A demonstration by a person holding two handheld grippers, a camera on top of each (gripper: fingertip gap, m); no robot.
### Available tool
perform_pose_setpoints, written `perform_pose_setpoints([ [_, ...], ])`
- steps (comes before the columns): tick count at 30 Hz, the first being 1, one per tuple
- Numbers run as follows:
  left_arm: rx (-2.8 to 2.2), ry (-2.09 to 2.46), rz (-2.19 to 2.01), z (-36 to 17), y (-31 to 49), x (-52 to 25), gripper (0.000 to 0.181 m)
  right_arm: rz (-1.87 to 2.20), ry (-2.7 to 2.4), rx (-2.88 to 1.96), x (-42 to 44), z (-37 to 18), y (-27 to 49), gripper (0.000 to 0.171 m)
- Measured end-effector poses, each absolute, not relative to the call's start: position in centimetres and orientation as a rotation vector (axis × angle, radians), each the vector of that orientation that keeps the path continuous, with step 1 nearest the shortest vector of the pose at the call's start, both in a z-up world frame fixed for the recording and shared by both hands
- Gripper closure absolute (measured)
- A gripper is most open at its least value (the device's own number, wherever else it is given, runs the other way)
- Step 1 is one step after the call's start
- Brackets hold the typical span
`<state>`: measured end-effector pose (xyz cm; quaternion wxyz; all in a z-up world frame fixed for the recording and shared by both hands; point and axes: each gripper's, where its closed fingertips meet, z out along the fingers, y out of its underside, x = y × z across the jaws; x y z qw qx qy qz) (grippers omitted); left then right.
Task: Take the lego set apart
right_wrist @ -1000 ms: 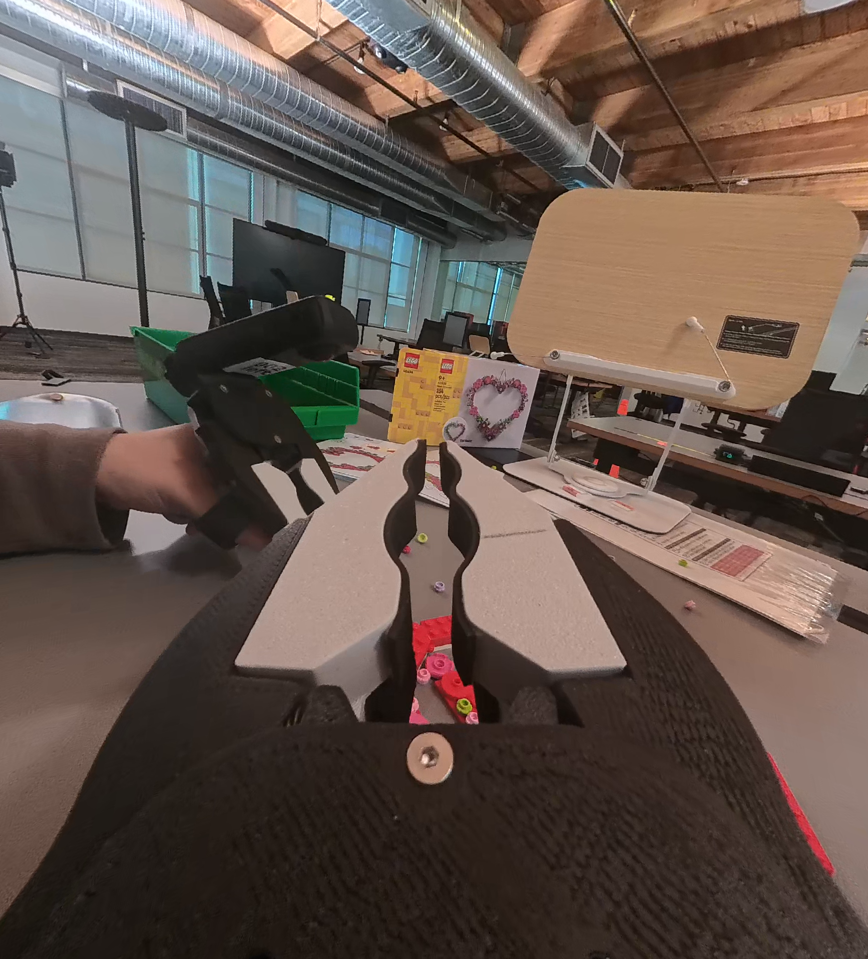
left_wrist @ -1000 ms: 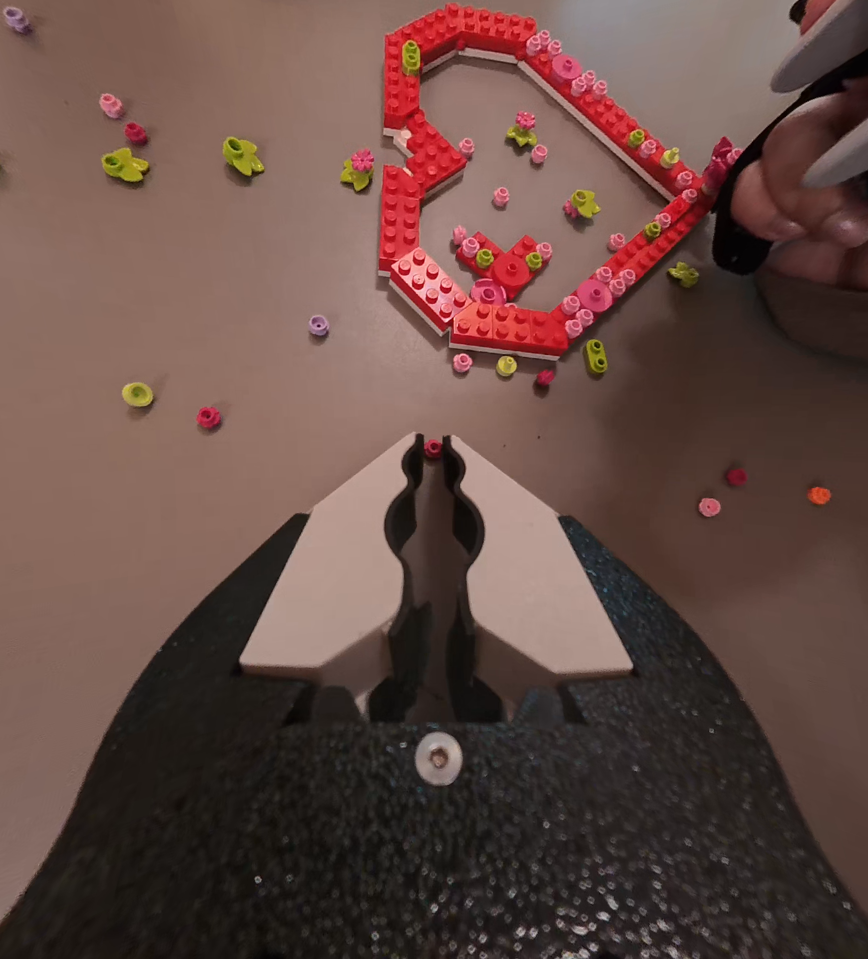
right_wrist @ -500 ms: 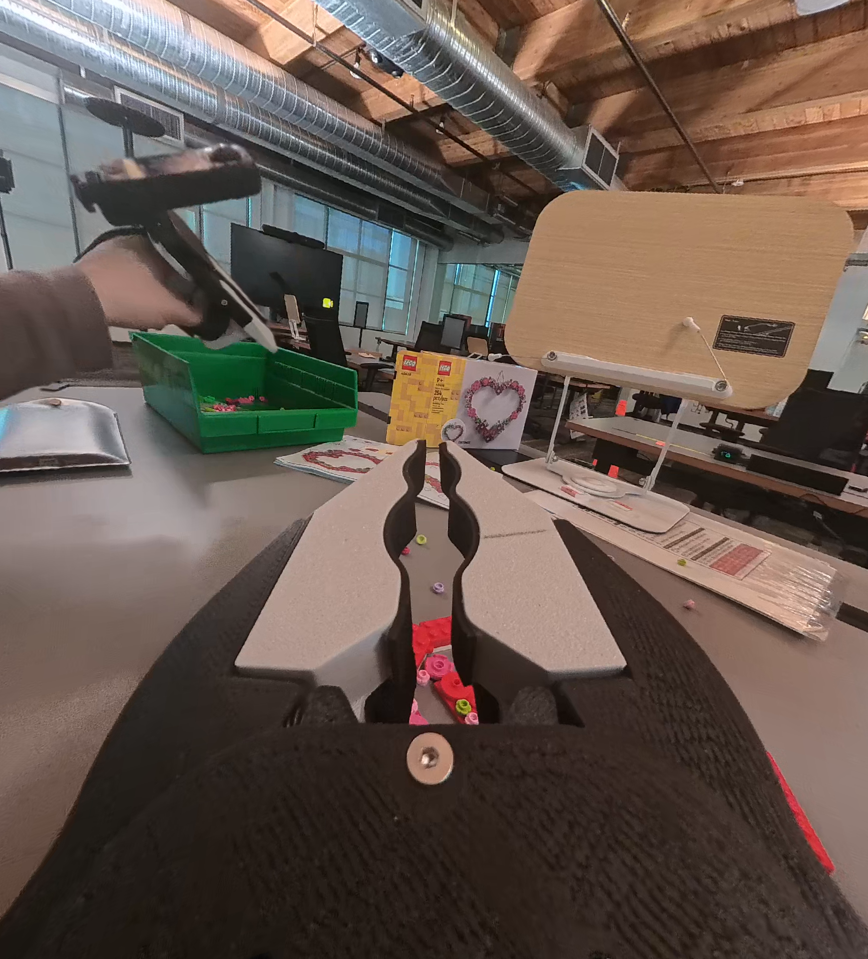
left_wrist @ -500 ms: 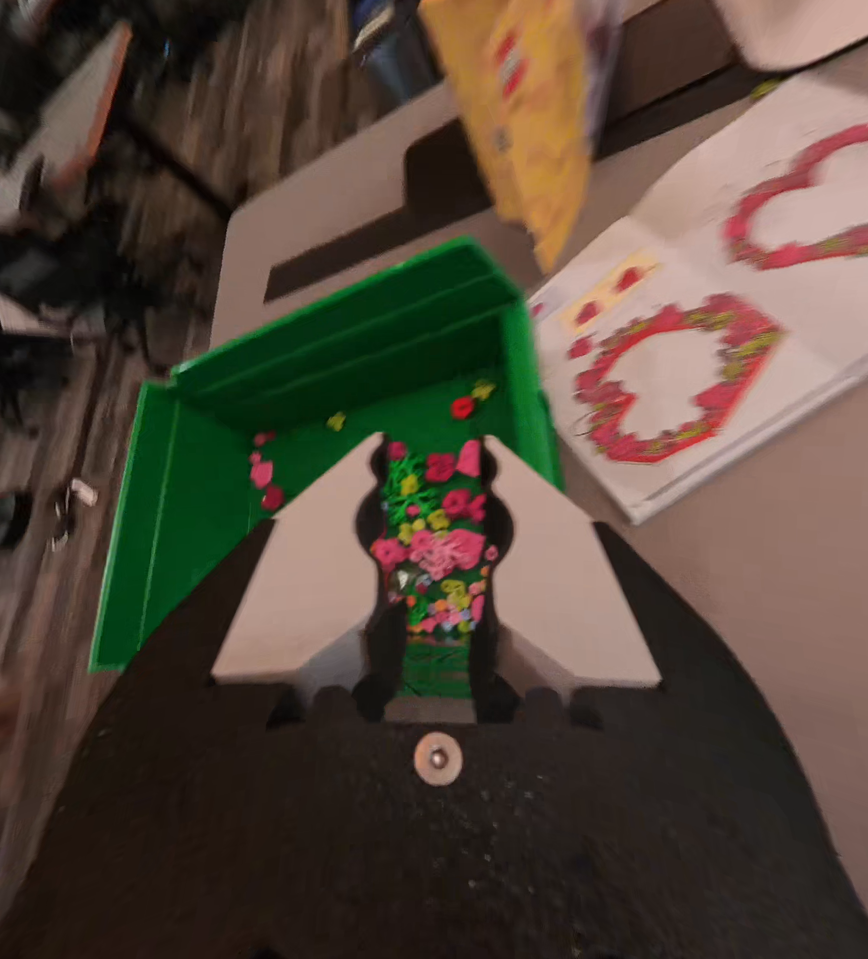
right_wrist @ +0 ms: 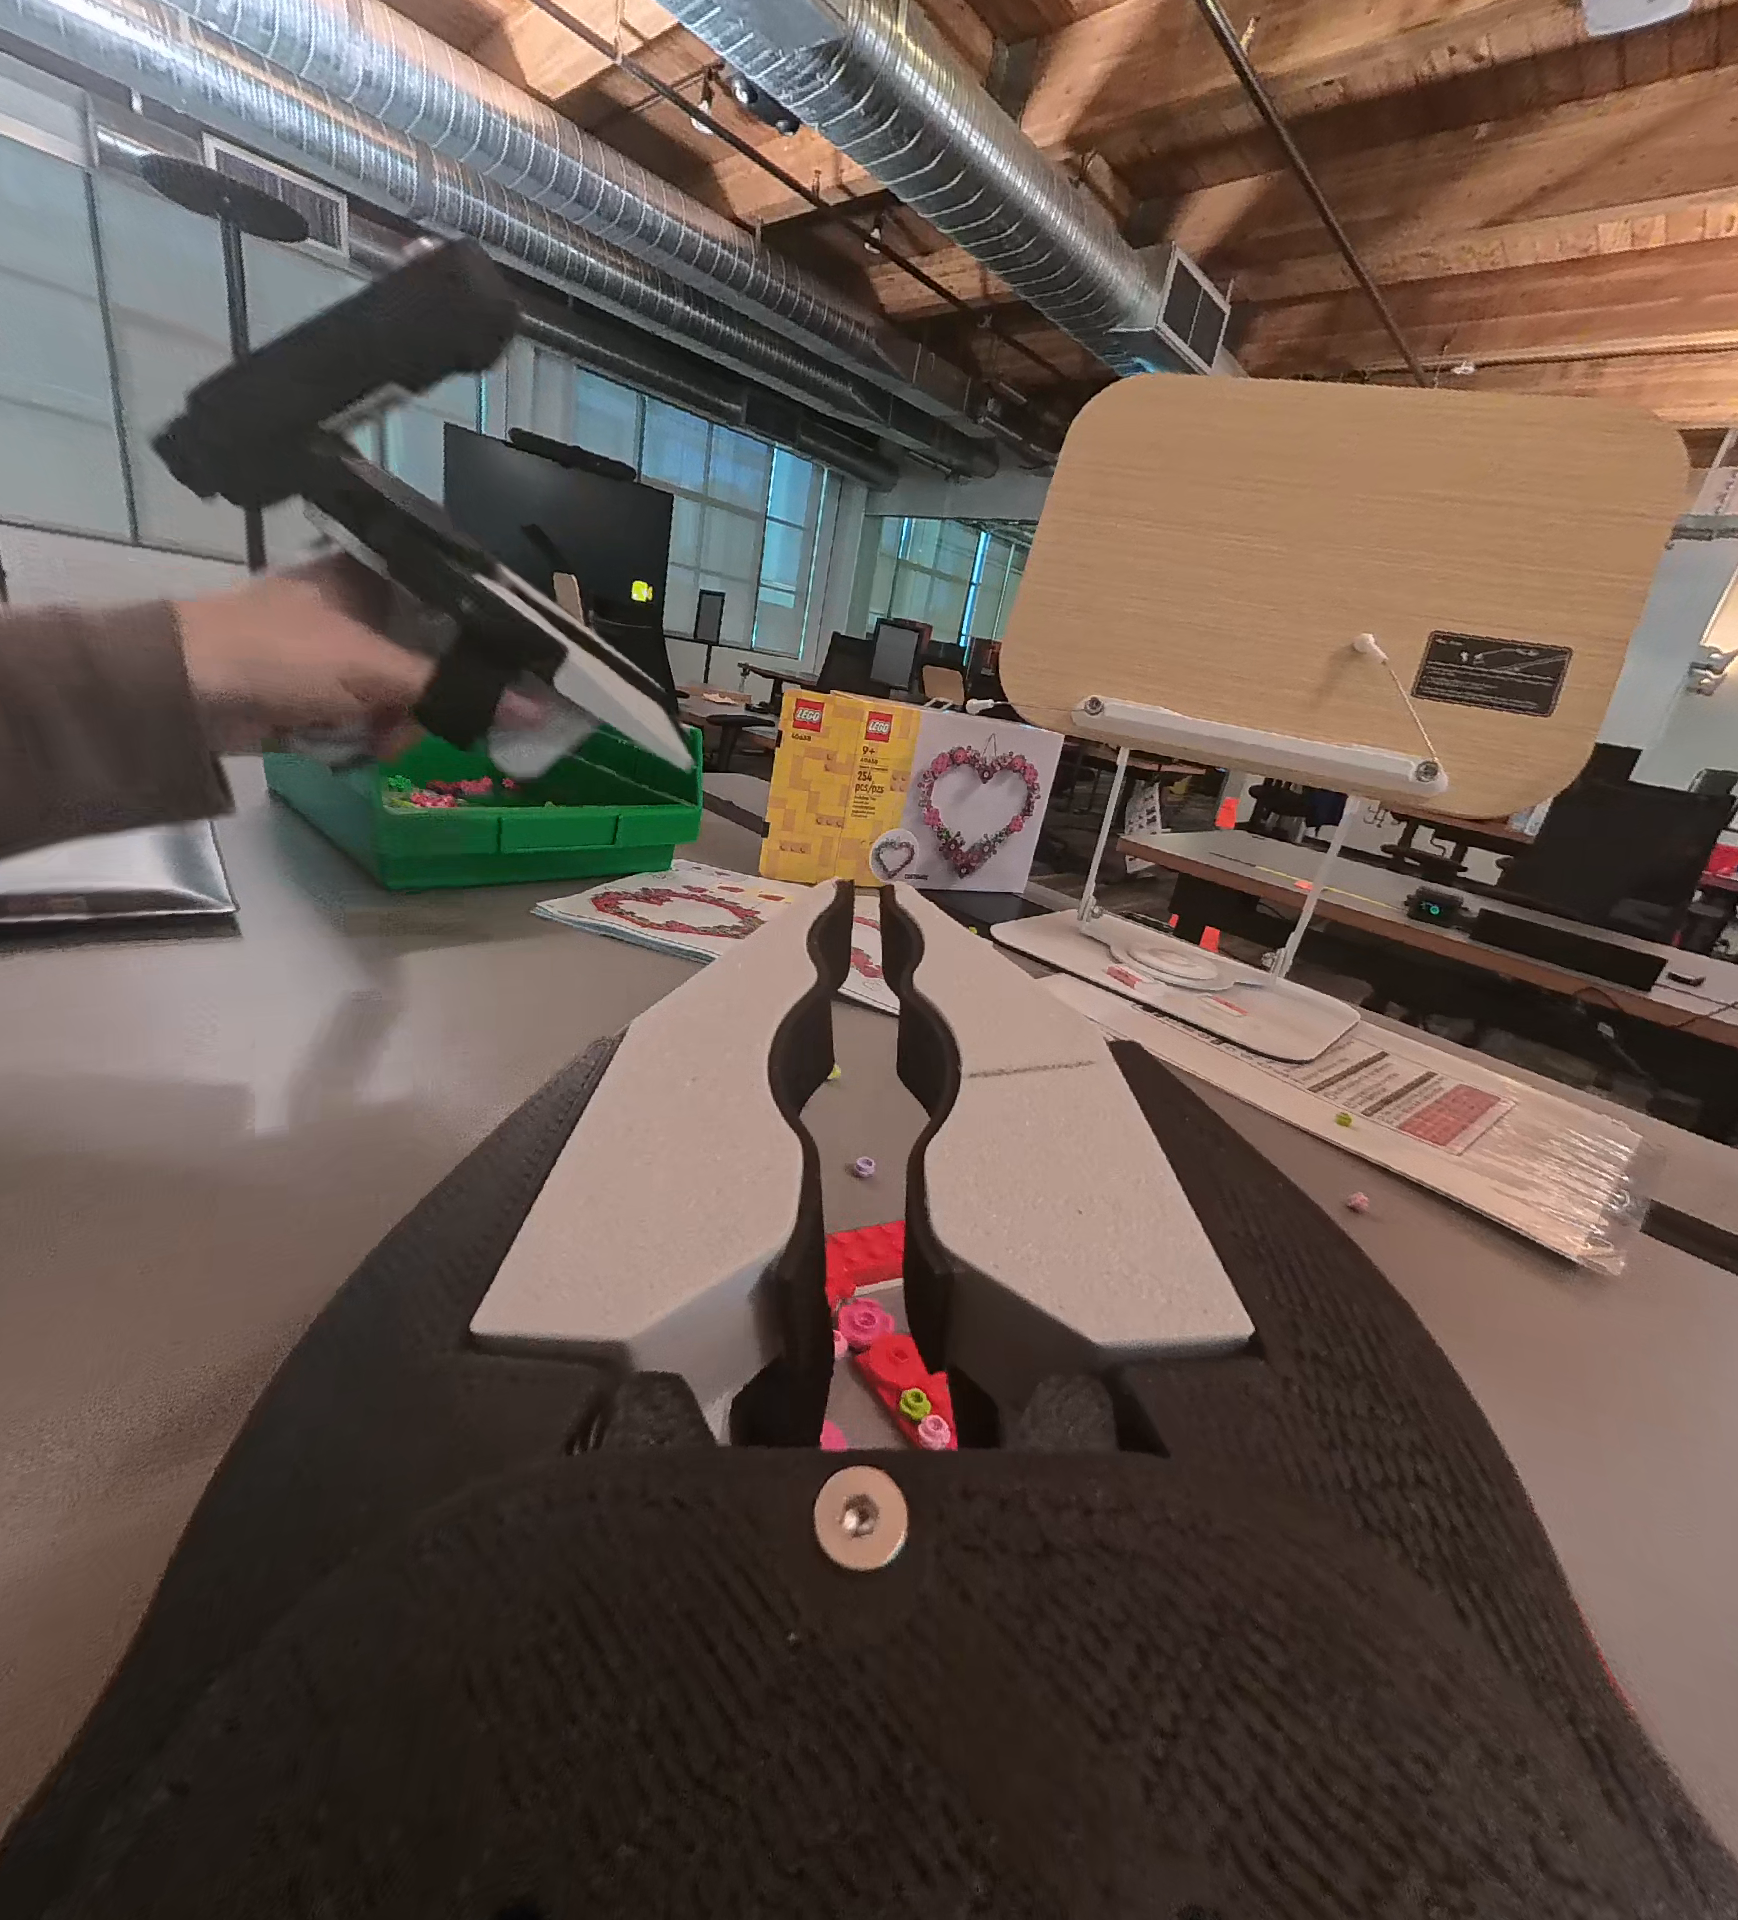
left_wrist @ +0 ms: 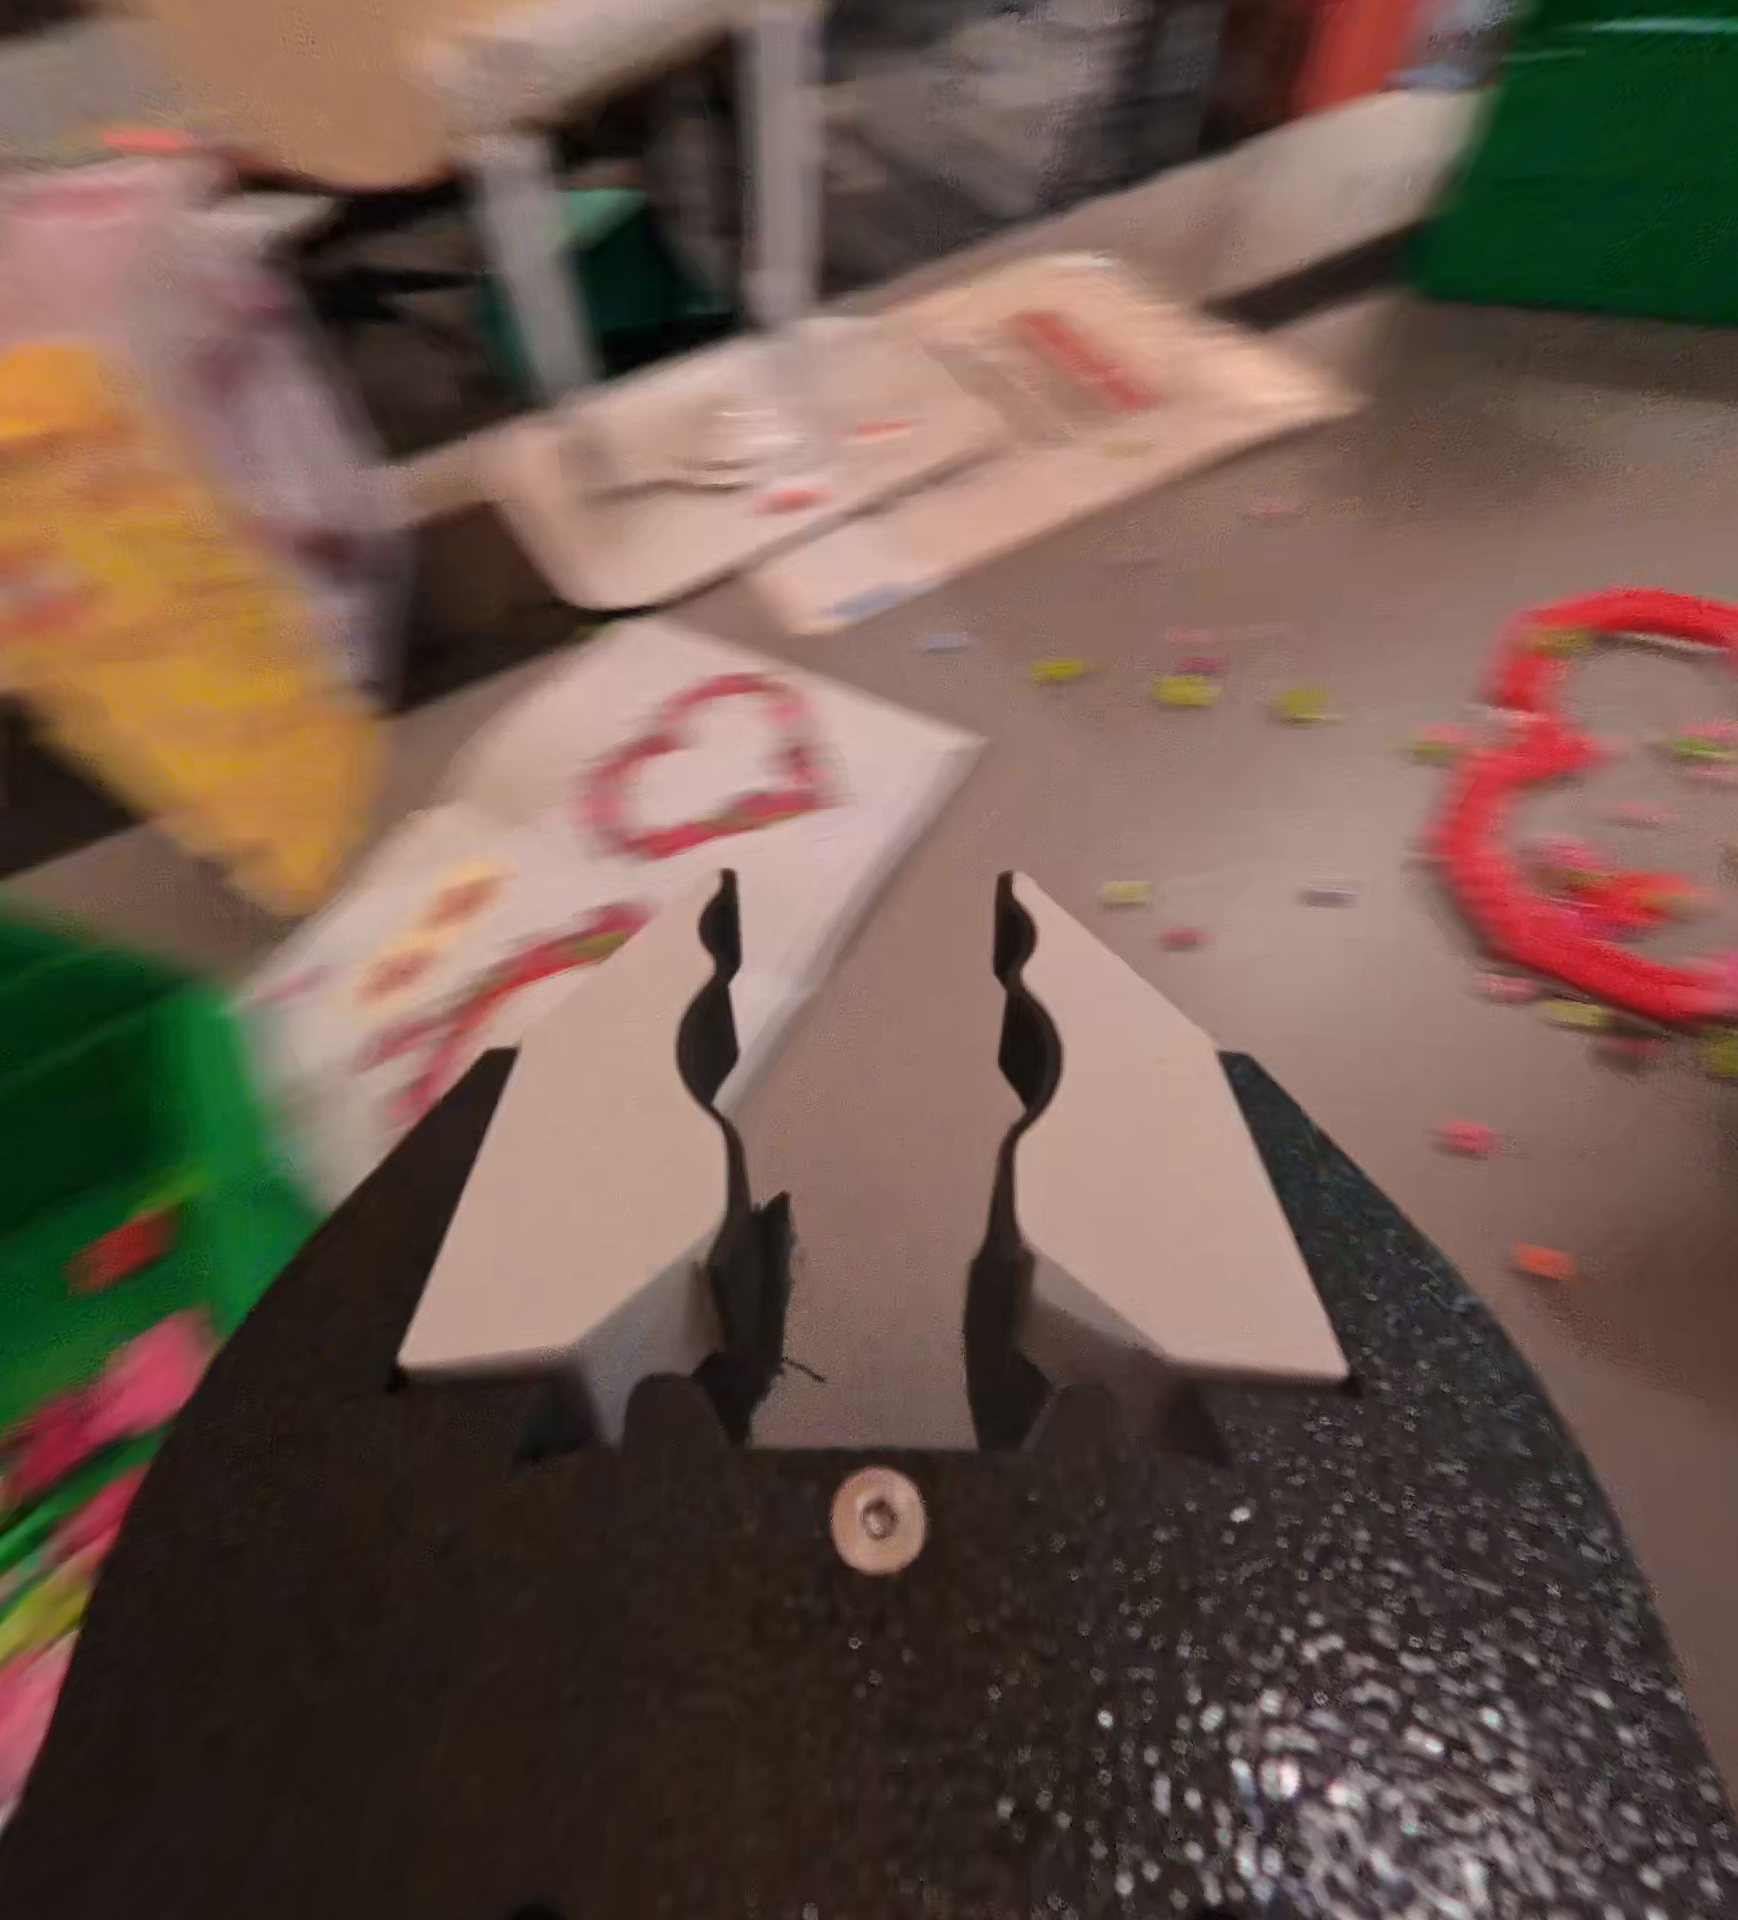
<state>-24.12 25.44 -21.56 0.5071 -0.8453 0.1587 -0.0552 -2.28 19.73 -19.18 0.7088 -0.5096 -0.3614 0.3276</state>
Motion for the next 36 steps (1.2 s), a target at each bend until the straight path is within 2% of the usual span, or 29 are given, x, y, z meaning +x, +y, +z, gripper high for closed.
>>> perform_pose_setpoints([
  [3,-2.066,0.649,-0.397,-25.5,25.7,-14.3,0.143,0.725,-0.808,-1.128,-2.4,-19.2,19.6,0.168],
  [7,-2.143,0.779,-0.418,-29.7,28.7,-8.5,0.14,0.722,-0.806,-1.123,-2.3,-19.1,19.5,0.168],
  [14,-2.216,0.82,-0.479,-32.4,33.0,-4.7,0.14,0.732,-0.794,-1.112,-2.1,-18.7,19.4,0.169],
  [18,-2.205,0.846,-0.414,-32.7,33.9,-4.6,0.156,0.754,-0.783,-1.111,-2.1,-18.5,19.5,0.168],
  [19,-2.206,0.846,-0.407,-32.7,34.0,-4.6,0.169,0.758,-0.78,-1.111,-2.1,-18.5,19.5,0.168],
  [22,-2.214,0.84,-0.436,-32.7,33.8,-4.7,0.173,0.766,-0.773,-1.11,-2.0,-18.4,19.5,0.168],
  [25,-2.164,0.803,-0.333,-30.8,33.8,-7.1,0.175,0.768,-0.769,-1.113,-1.9,-18.4,19.6,0.168],
  [28,-2.076,0.66,-0.194,-26.1,33.0,-12.7,0.176,0.768,-0.766,-1.115,-1.8,-18.4,19.6,0.168],
  [33,-2.038,0.281,0.225,-18.3,28.7,-29.2,0.176,0.773,-0.765,-1.121,-2.0,-18.5,19.7,0.168],
  [36,-2.146,0.035,0.436,-17.2,25.0,-38.5,0.176,0.777,-0.767,-1.125,-2.1,-18.6,19.7,0.168],
])
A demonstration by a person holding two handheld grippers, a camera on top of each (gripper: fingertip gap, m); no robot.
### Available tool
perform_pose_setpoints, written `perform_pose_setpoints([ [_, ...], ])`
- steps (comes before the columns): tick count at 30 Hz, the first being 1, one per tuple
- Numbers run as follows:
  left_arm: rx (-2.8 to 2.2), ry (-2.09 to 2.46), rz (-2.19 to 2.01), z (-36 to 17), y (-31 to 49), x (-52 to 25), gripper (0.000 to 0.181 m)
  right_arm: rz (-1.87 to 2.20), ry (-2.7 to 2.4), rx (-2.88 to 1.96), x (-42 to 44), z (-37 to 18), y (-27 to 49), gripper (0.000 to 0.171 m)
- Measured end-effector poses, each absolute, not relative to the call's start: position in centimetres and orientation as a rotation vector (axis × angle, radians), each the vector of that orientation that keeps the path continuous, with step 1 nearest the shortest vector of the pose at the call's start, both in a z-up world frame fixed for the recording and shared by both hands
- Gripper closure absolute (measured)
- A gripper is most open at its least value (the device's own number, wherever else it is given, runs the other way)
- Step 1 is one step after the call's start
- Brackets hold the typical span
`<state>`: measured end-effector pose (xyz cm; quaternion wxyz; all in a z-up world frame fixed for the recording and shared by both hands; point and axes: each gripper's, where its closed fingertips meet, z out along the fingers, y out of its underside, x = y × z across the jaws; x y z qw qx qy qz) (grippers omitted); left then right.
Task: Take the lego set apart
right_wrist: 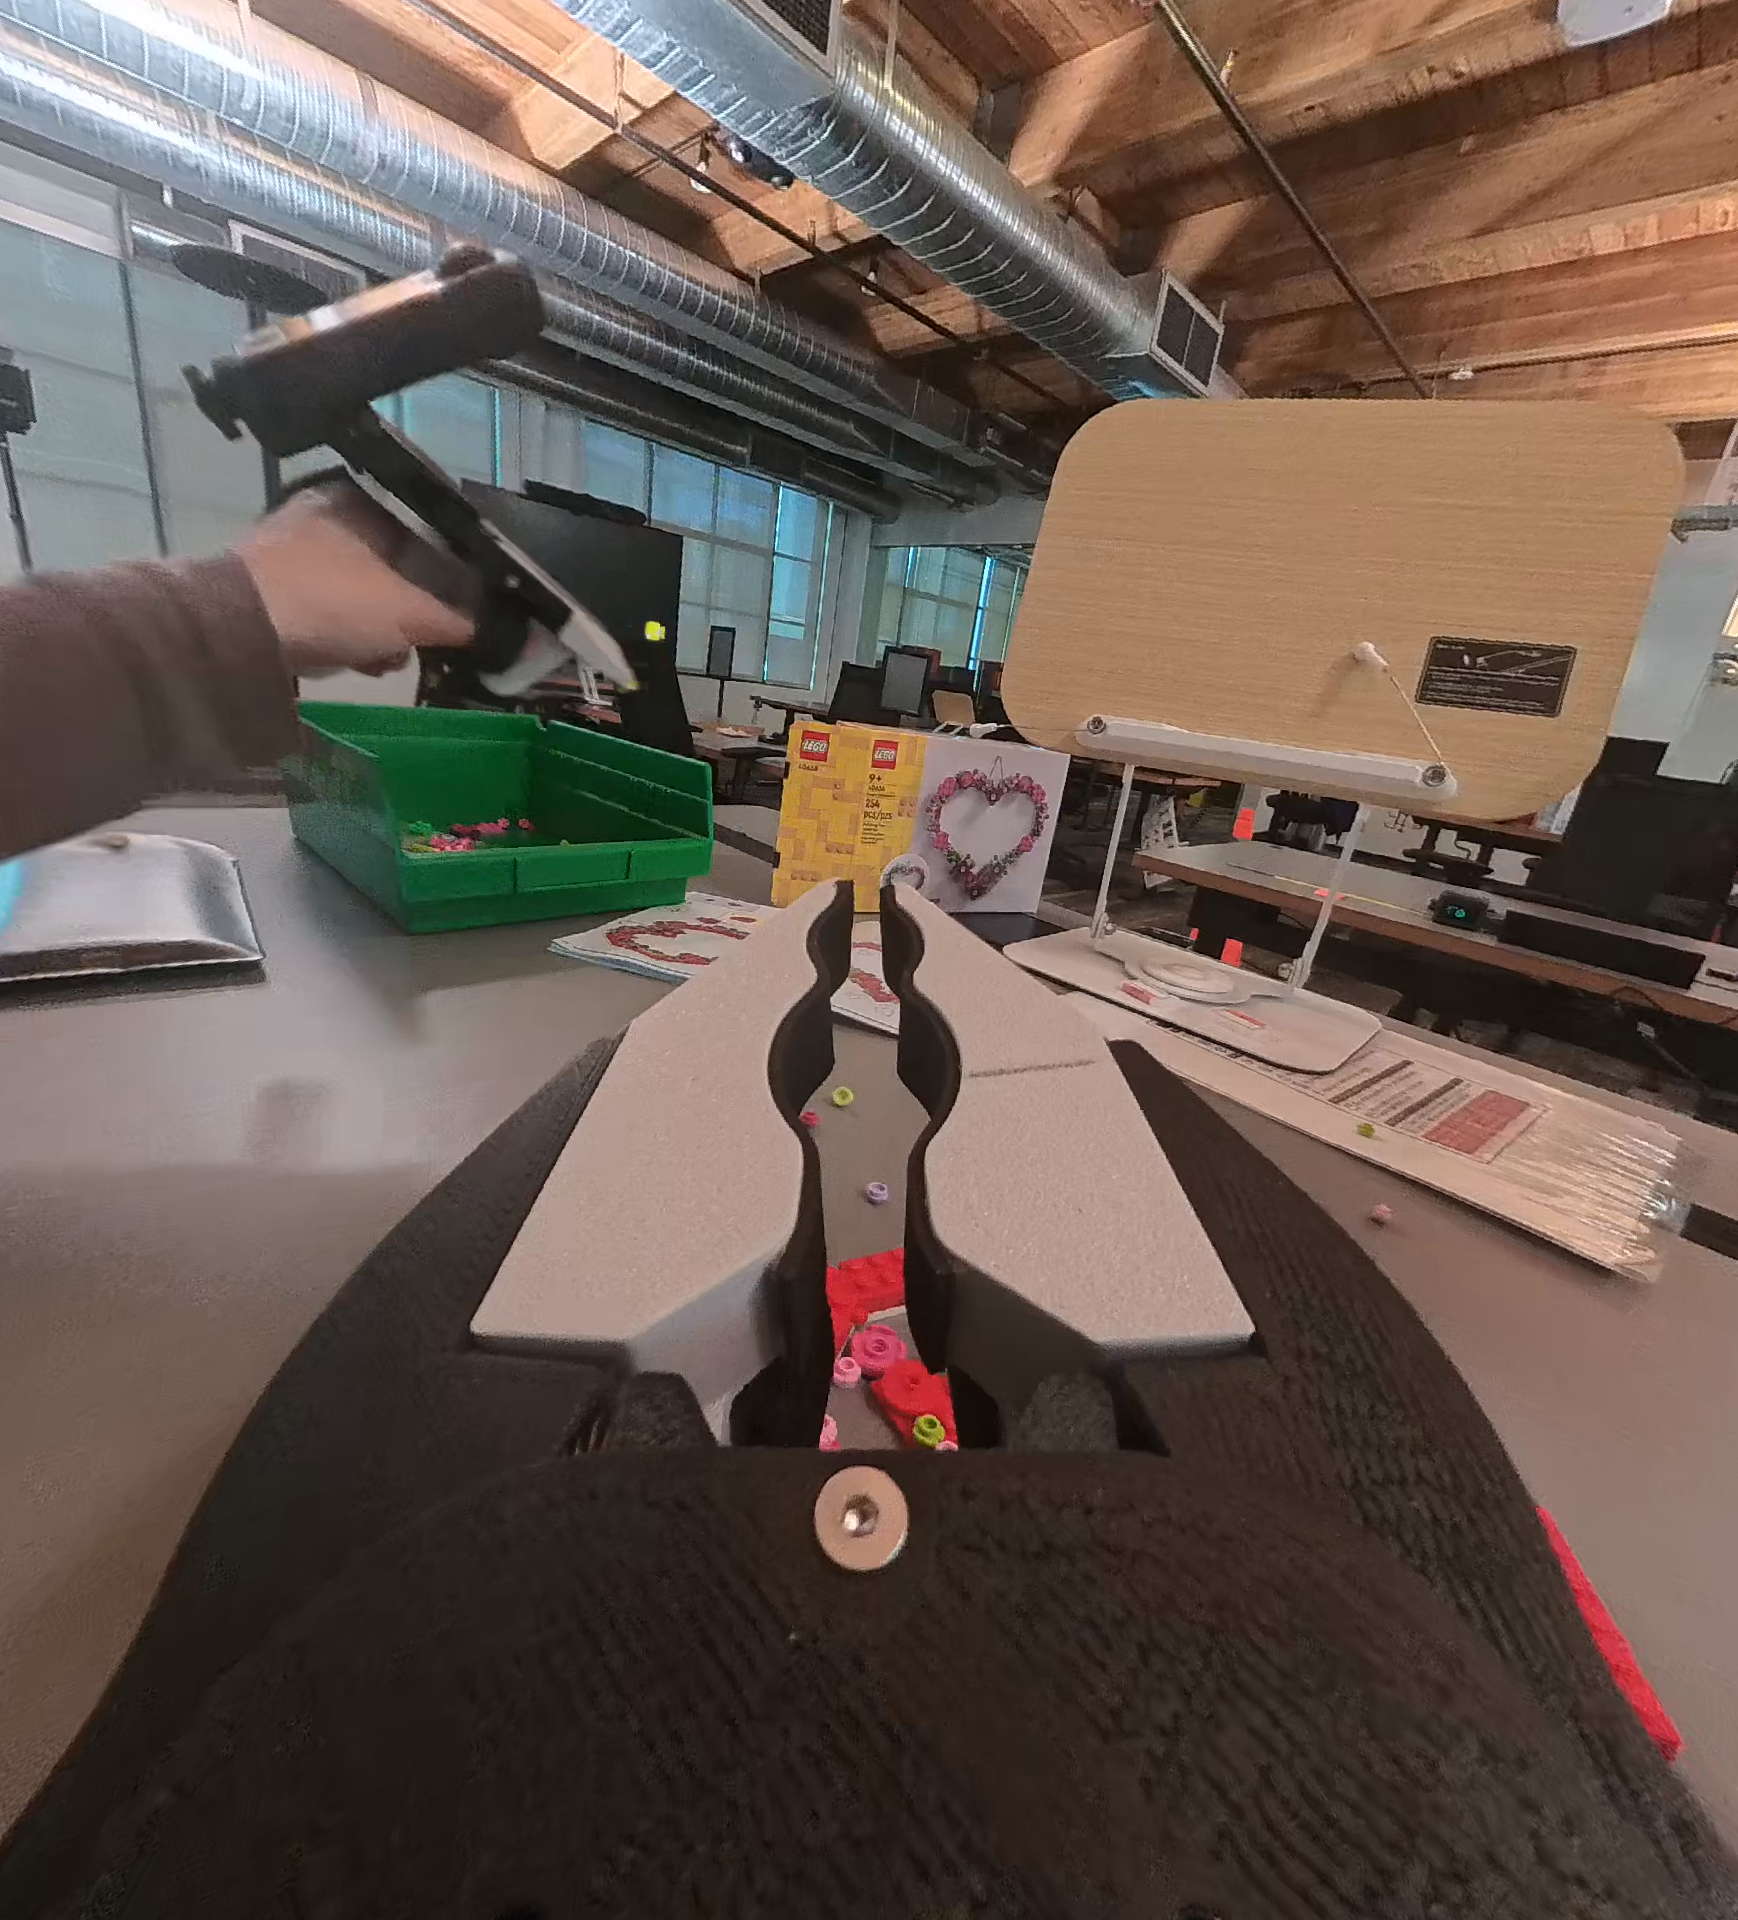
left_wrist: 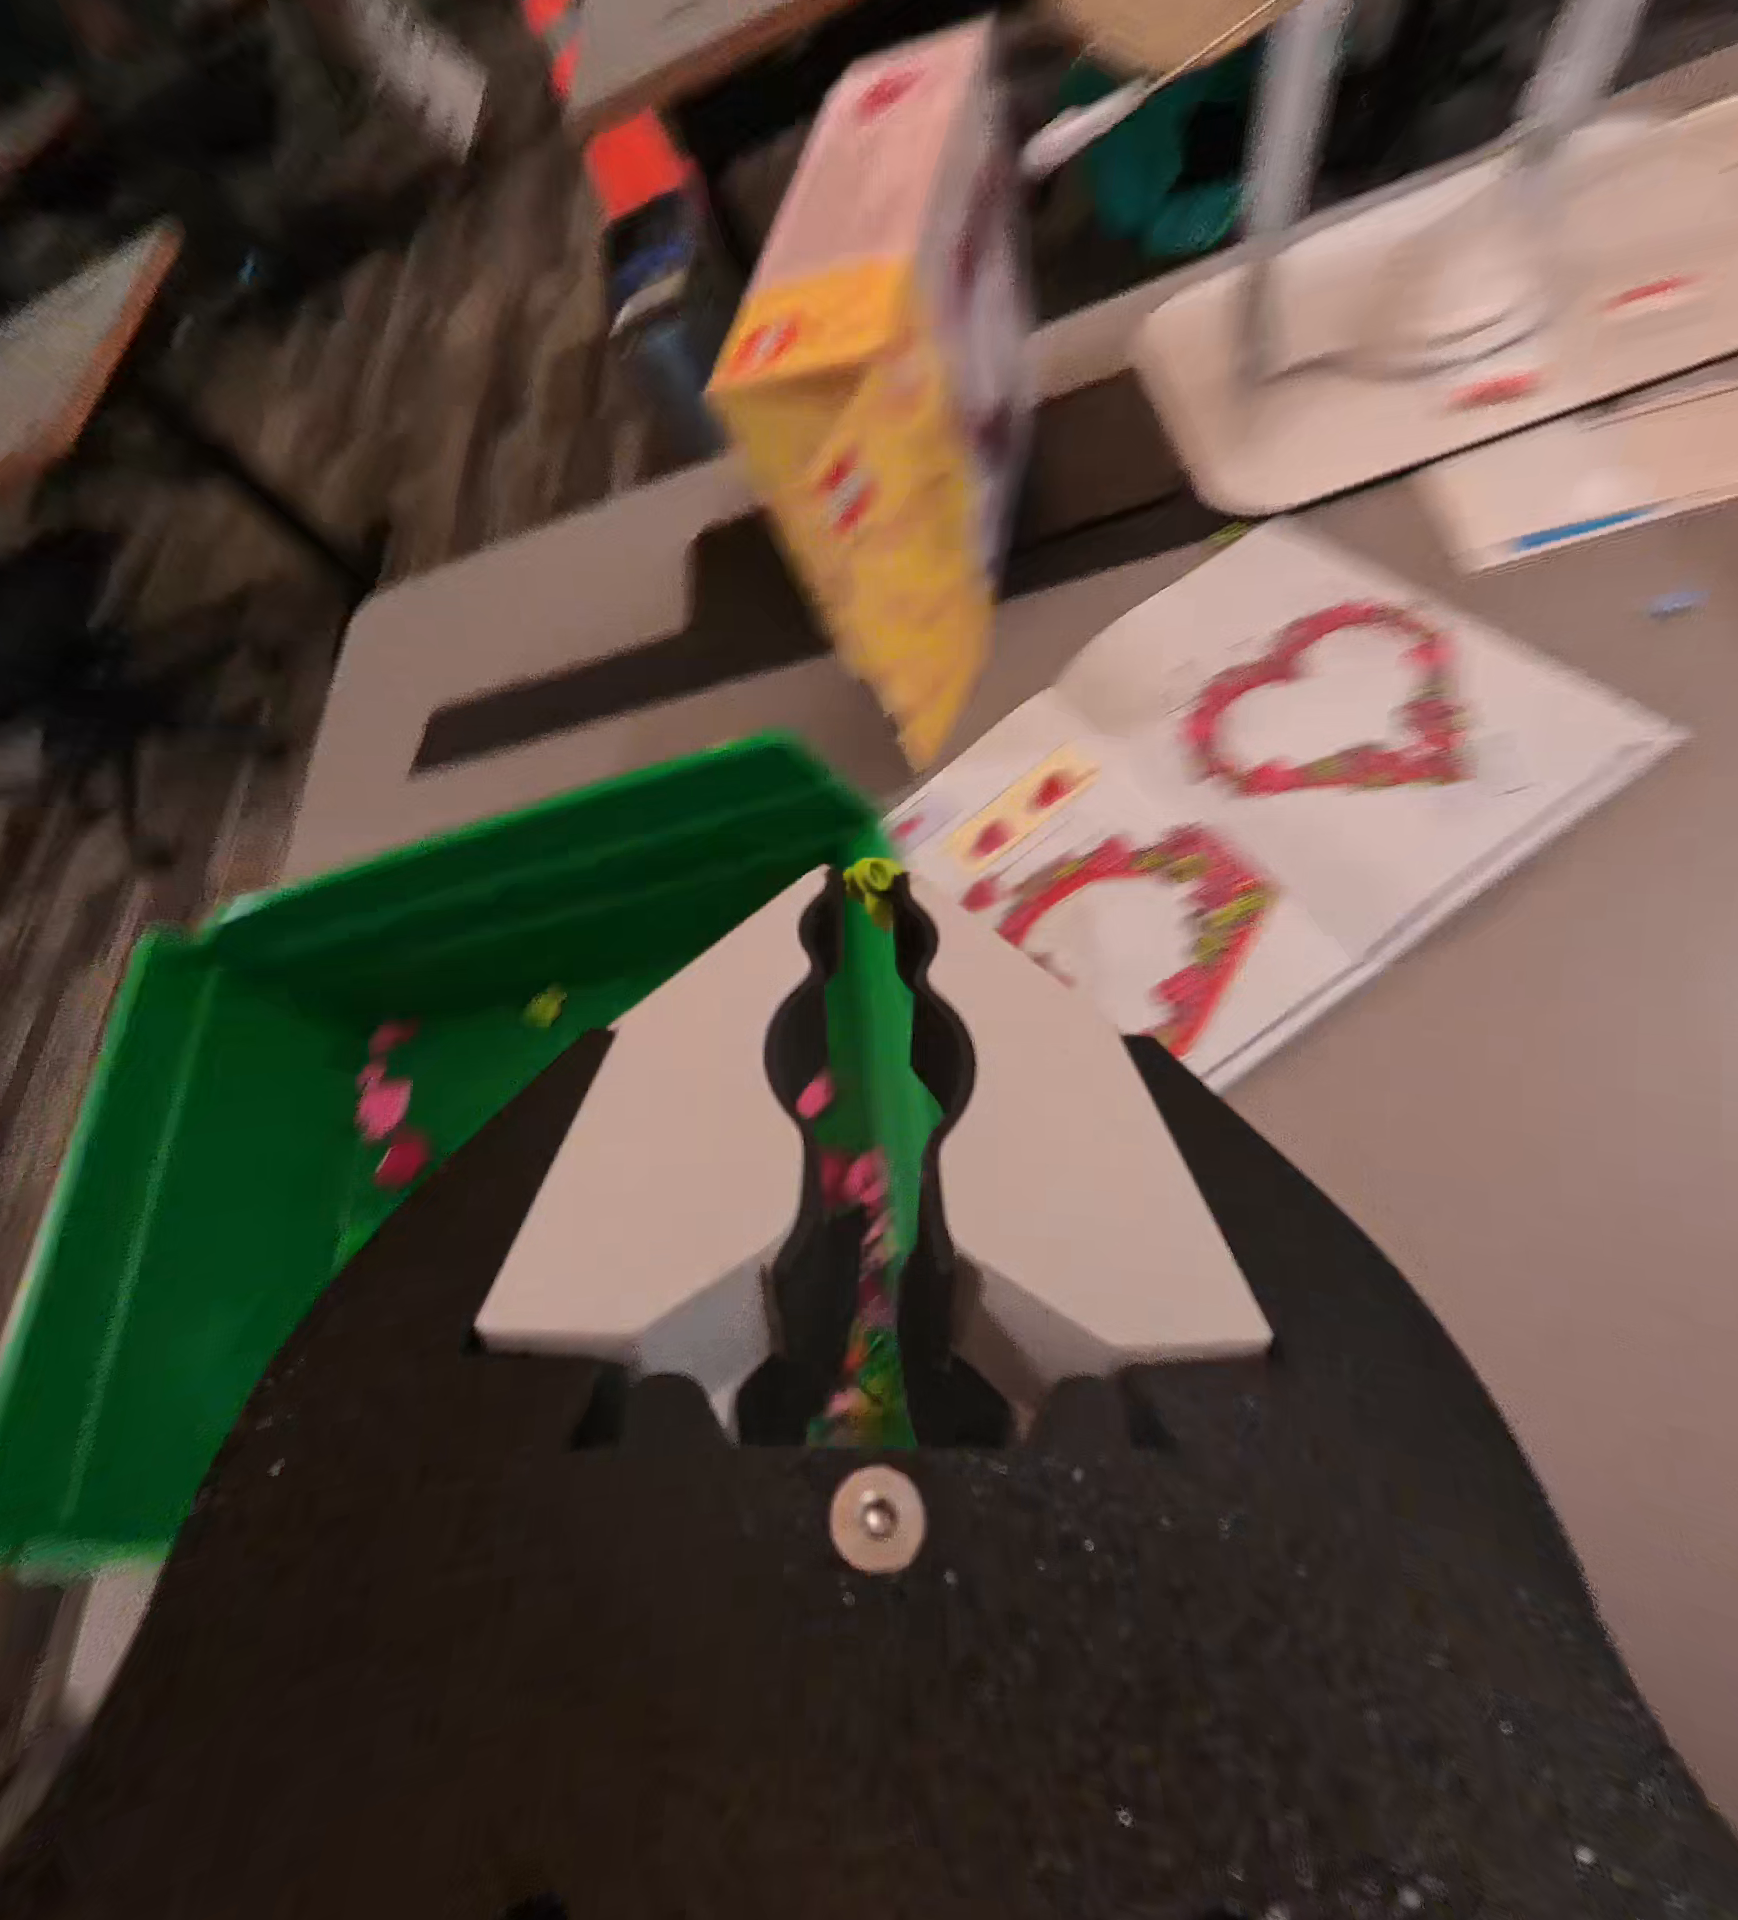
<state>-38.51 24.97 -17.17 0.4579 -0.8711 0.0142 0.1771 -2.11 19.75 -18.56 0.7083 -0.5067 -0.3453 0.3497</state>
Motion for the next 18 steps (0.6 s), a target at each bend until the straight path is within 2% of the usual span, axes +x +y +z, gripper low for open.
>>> perform_pose_setpoints([
  [1,-2.201,-0.041,0.454,-17.6,23.9,-40.8,0.171,0.776,-0.767,-1.126,-2.1,-18.6,19.8,0.168],
  [4,-2.282,-0.164,0.443,-18.8,22.1,-44.3,0.141,0.768,-0.771,-1.131,-2.2,-18.7,19.8,0.168],
  [9,-2.286,-0.066,0.532,-19.9,21.6,-42.4,0.118,0.753,-0.783,-1.136,-2.3,-19.0,19.8,0.168],
  [11,-2.293,0.068,0.4,-21.2,22.3,-37.7,0.118,0.745,-0.788,-1.136,-2.3,-19.1,19.7,0.168],
  [16,-2.266,0.651,-0.53,-26.3,19.9,-16.8,0.139,0.741,-0.784,-1.139,-2.2,-19.1,19.8,0.168],
  [18,-2.25,0.808,-0.563,-28.4,18.8,-13.3,0.144,0.744,-0.782,-1.137,-2.1,-19.0,19.8,0.168],
])
